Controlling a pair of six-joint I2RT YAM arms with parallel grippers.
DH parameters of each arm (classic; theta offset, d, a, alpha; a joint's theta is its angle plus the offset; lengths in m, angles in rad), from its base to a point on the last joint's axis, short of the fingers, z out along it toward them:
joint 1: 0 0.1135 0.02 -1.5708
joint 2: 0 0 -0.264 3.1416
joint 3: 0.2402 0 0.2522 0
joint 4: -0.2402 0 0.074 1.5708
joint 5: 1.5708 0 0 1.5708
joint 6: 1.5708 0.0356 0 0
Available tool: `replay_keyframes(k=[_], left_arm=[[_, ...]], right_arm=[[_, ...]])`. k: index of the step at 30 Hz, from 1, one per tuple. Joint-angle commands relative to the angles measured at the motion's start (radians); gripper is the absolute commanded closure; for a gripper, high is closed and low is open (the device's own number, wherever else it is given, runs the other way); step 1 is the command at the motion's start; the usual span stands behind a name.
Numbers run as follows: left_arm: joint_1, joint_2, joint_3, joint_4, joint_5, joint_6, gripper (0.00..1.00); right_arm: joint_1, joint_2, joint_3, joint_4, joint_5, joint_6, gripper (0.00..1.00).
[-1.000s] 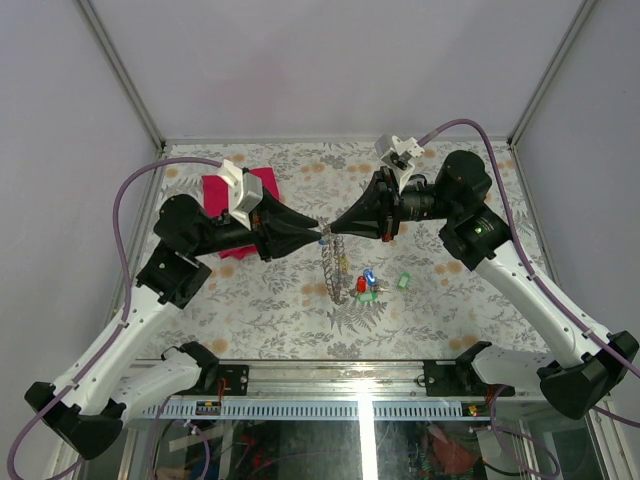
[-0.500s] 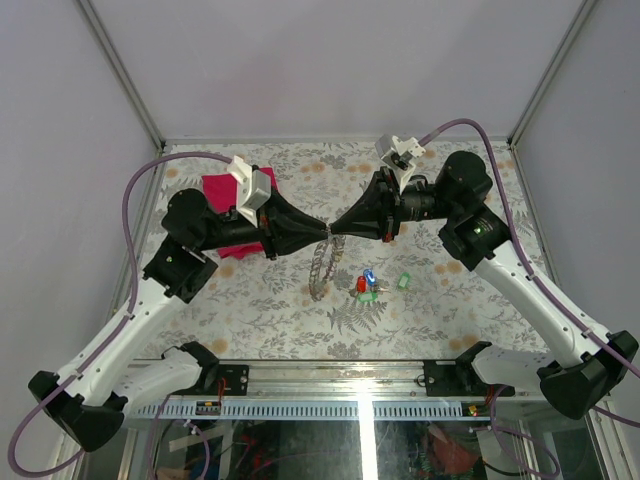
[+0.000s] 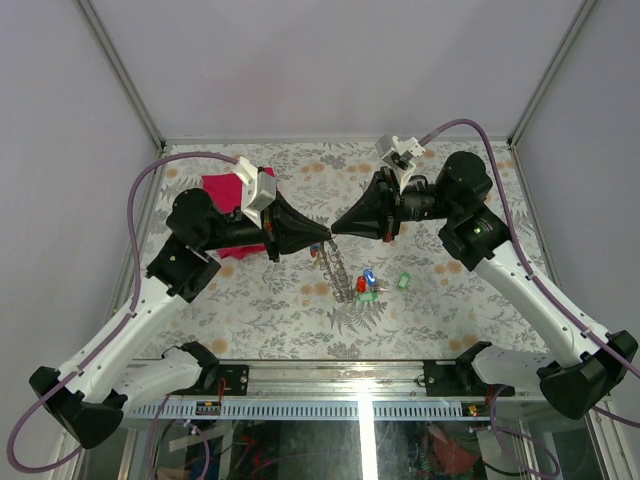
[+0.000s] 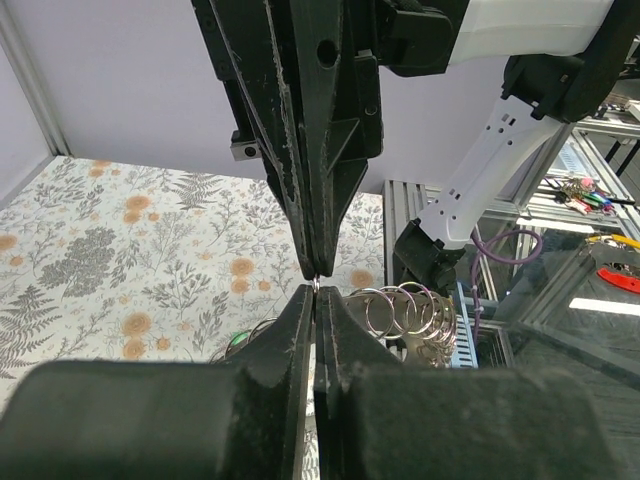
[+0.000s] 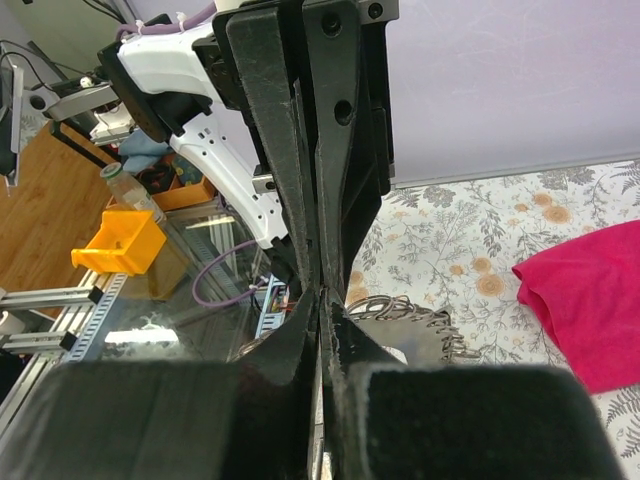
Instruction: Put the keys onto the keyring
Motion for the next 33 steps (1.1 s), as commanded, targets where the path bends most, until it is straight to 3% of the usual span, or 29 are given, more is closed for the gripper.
replay_keyframes(k=[1, 3, 5, 12, 19, 27, 33], left_arm=[[-0.009, -0.016, 0.047, -0.022, -0.016, 0.026, 1.0], [-0.009, -0.019, 0.055, -0.054, -0.022, 0.038, 1.0], [-0.009, -0.025, 0.063, -0.087, -0.028, 0.05, 1.0], [-0.009, -0.025, 0.101, -0.189, -0.027, 0.087, 1.0], [-0.011, 0.029, 0.202, -0.397, -0.037, 0.157, 1.0], [-0.1, 0.064, 0.261, -0.517, -0.159, 0.246, 1.0], [-0.159, 0.093, 0.298, -0.552, -0.205, 0.292, 1.0]], right_arm=[[0.0, -0.051, 0.014, 0.028, 0.023, -0.046, 0.95], [-0.001, -0.075, 0.014, -0.042, 0.058, -0.118, 0.77], [-0.001, -0.1, 0.013, -0.096, 0.091, -0.183, 0.65], [-0.001, -0.207, -0.082, -0.109, 0.211, -0.301, 0.53], [0.001, -0.211, -0.029, -0.331, 0.258, -0.449, 0.38], [-0.001, -0.22, -0.051, -0.363, 0.187, -0.487, 0.33], [0.002, -0.236, -0.11, -0.305, 0.144, -0.5, 0.45]])
